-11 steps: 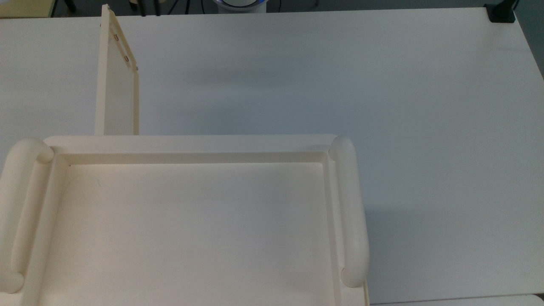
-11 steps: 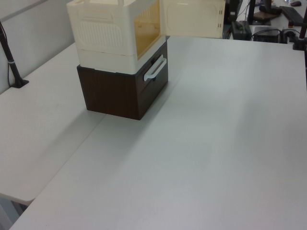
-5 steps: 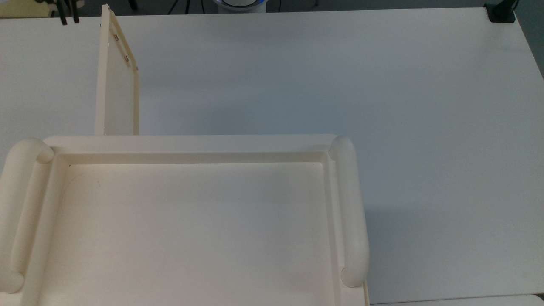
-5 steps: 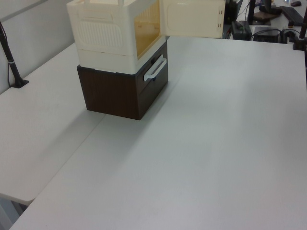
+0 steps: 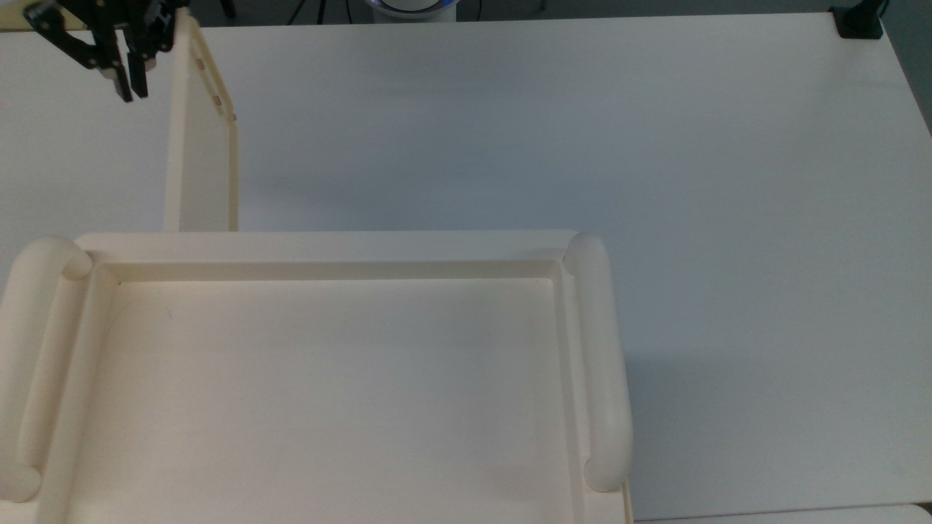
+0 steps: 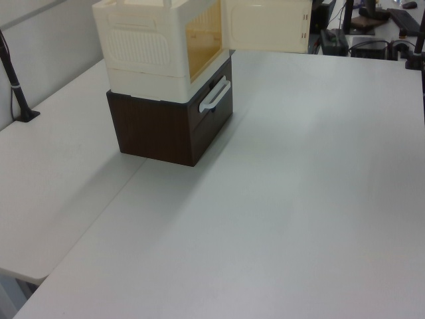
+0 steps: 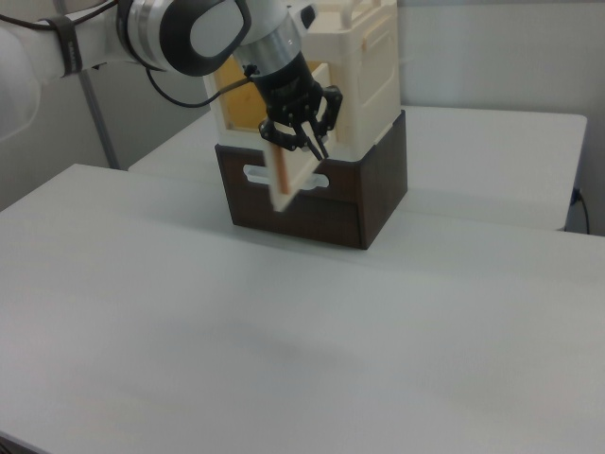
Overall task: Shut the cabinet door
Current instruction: 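Push the cabinet door with the gripper, swinging it shut against the cabinet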
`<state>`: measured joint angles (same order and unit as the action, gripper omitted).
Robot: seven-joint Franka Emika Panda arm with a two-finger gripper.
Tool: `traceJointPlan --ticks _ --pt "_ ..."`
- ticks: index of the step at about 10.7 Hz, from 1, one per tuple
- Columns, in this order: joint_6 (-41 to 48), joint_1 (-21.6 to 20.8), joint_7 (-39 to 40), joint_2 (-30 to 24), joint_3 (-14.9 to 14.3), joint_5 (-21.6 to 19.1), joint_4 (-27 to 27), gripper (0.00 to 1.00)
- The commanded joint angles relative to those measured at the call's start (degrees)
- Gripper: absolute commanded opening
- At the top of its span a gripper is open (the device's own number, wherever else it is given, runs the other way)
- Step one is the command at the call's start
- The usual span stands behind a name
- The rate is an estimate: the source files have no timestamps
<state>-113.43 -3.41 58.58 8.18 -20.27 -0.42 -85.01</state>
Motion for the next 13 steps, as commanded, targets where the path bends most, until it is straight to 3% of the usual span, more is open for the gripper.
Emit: traceJointPlan --ticks 1,3,6,7,10,13 --pt "-1.9 -3.3 3.6 0.3 0.1 -5.0 -0.7 0.06" --pt "-1.9 -5.5 -1.2 0.4 2.1 -7.2 -0.6 0.07" --pt "-2.2 -6.3 -14.1 1.5 6.9 -6.7 -0.4 0.06" --pt "-3.3 -7.9 -17.6 2.3 7.1 -7.0 -0.3 0.06" --pt "-17.4 -11.3 -35.2 6.5 7.1 -6.6 0.1 0.06" --pt "-24.0 -13.2 -45.3 8.8 7.1 -6.7 0.5 0.06"
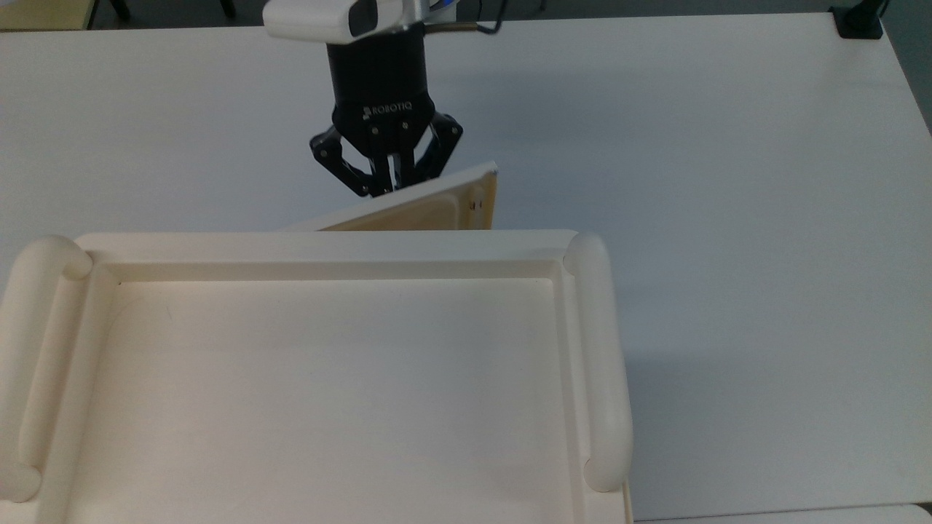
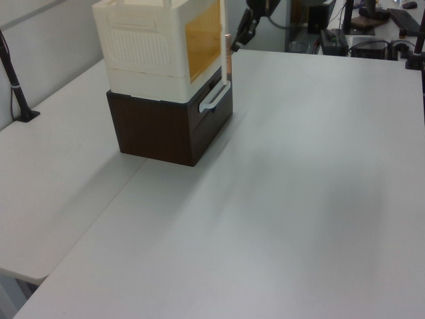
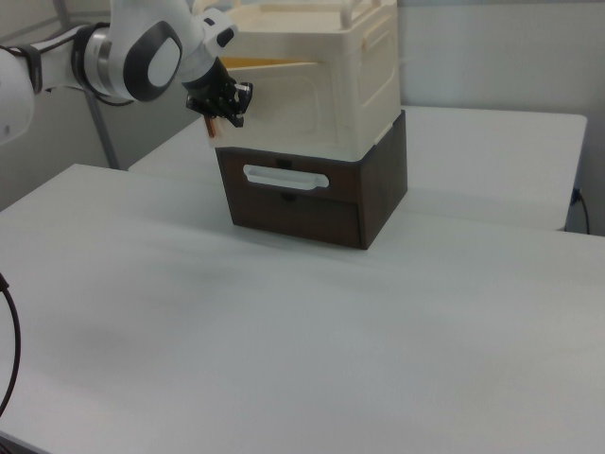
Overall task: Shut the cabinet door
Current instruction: 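Push the cabinet door with the gripper, swinging it shut against the cabinet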
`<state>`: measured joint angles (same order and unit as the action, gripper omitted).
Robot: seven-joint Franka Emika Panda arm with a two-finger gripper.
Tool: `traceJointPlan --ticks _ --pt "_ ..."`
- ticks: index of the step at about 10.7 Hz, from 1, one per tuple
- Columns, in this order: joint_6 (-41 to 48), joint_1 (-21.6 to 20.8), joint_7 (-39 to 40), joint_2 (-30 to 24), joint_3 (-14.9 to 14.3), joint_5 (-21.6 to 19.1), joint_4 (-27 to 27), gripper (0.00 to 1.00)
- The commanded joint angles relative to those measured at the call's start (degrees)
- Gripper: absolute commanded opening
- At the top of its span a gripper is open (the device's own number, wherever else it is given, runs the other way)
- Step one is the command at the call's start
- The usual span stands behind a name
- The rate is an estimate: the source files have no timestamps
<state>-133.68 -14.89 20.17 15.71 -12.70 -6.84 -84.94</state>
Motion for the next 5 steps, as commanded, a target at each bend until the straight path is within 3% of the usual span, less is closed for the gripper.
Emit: traceJointPlan --ticks 1,5 --pt "-6.0 -2.1 -9.5 1.8 -0.5 -0.1 0.4 0.06" --pt "-18.3 -2.8 -15.5 5.8 -0.5 0.2 1.6 0.07"
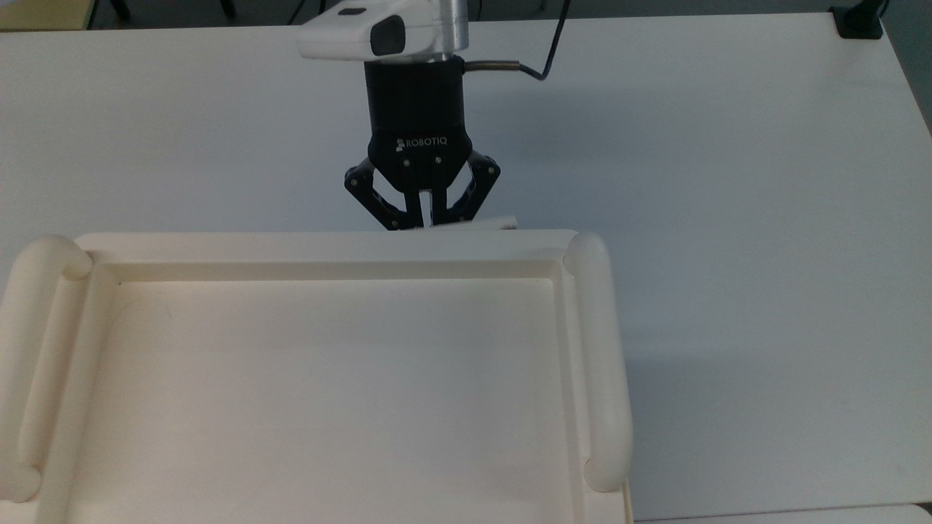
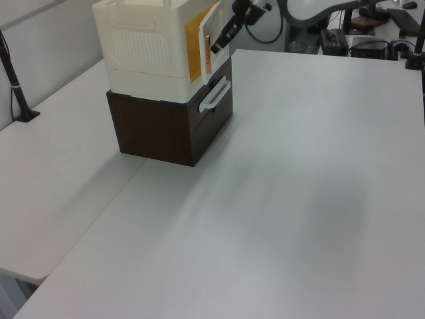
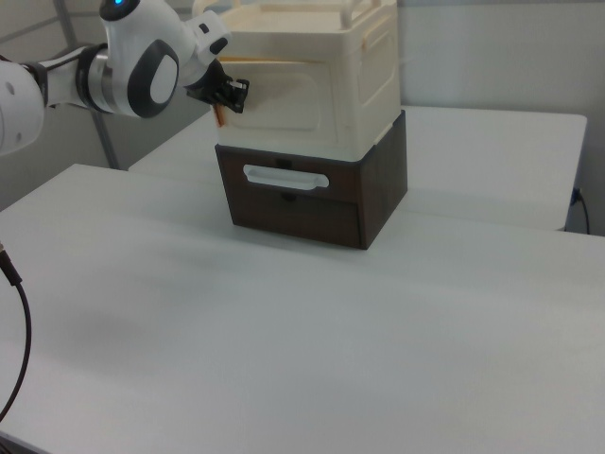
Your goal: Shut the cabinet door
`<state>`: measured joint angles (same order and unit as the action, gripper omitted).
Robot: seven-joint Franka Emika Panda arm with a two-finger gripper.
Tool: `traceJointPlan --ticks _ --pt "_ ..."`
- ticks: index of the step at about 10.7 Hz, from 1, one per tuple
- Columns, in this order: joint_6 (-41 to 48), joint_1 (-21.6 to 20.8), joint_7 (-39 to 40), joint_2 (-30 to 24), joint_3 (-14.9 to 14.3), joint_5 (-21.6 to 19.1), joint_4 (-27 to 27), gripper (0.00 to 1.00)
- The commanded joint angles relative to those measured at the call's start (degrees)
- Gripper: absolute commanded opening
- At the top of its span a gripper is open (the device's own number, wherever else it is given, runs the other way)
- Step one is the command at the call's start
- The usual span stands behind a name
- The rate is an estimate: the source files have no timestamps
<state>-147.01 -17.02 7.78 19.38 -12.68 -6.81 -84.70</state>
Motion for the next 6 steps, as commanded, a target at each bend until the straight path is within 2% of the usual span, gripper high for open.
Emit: traceJointPlan --ticks 1,4,6 --pt "-5.6 -0.6 -4.7 2.2 -0.5 0.2 2.0 0.07" --pt "-8.5 -0.2 -8.5 4.4 -0.9 0.2 4.2 0.07" --pt "-7.2 0.1 -7.4 1.8 -1.0 0.6 3.2 0.07"
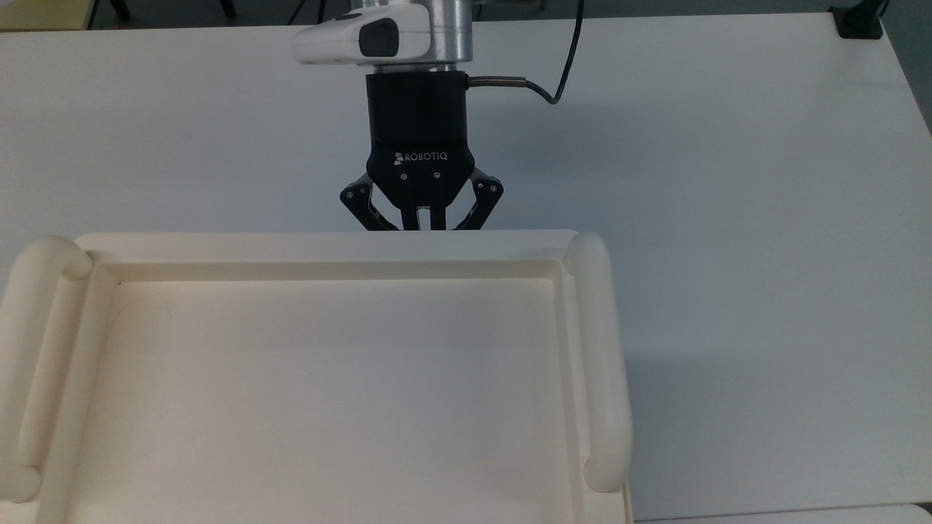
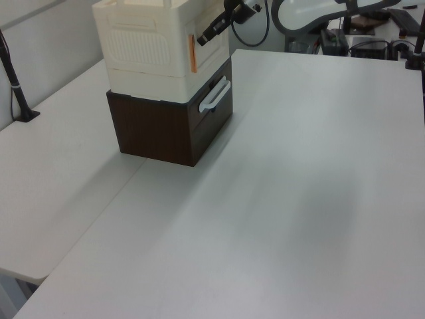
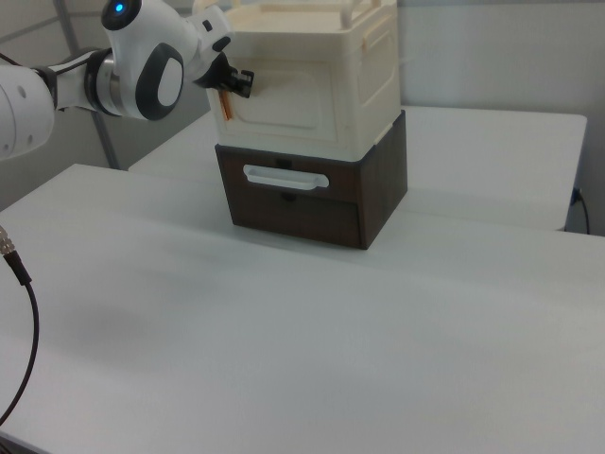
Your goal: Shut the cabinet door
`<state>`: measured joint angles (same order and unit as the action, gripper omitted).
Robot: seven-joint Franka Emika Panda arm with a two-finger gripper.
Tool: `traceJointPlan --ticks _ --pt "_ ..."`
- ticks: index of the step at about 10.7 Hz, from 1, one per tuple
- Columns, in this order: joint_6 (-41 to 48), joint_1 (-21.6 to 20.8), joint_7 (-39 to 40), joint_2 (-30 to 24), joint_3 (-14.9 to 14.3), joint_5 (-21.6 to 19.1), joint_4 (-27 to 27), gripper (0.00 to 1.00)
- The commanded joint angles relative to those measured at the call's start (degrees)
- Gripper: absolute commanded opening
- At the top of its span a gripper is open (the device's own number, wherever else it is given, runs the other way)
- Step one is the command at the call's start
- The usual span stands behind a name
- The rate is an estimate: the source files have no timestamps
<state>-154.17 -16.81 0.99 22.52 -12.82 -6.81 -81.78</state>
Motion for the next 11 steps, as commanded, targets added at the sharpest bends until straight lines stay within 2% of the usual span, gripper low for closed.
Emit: traceJointPlan --ticks 1,4,6,7,8,9,10,11 --pt "4.9 0.0 1.5 -3.9 -0.6 0.8 -2.9 0.07" --pt "28.1 2.2 1.9 -9.0 1.4 -0.1 -3.6 0.1" --pt "44.4 7.5 1.0 -14.2 4.9 -1.0 -4.1 0.15" --pt "51.2 9.4 0.5 -17.0 6.5 -1.0 -5.1 0.2" --pt "56.7 10.0 -1.4 -18.8 6.7 -0.8 -5.3 0.29" --pt "61.3 11.6 -3.3 -20.5 6.7 -0.5 -5.3 0.47" --pt "65.6 13.6 -3.7 -21.9 7.4 -0.1 -6.1 0.8" --pt "68.1 15.6 -3.7 -22.6 8.8 1.0 -6.1 1.0"
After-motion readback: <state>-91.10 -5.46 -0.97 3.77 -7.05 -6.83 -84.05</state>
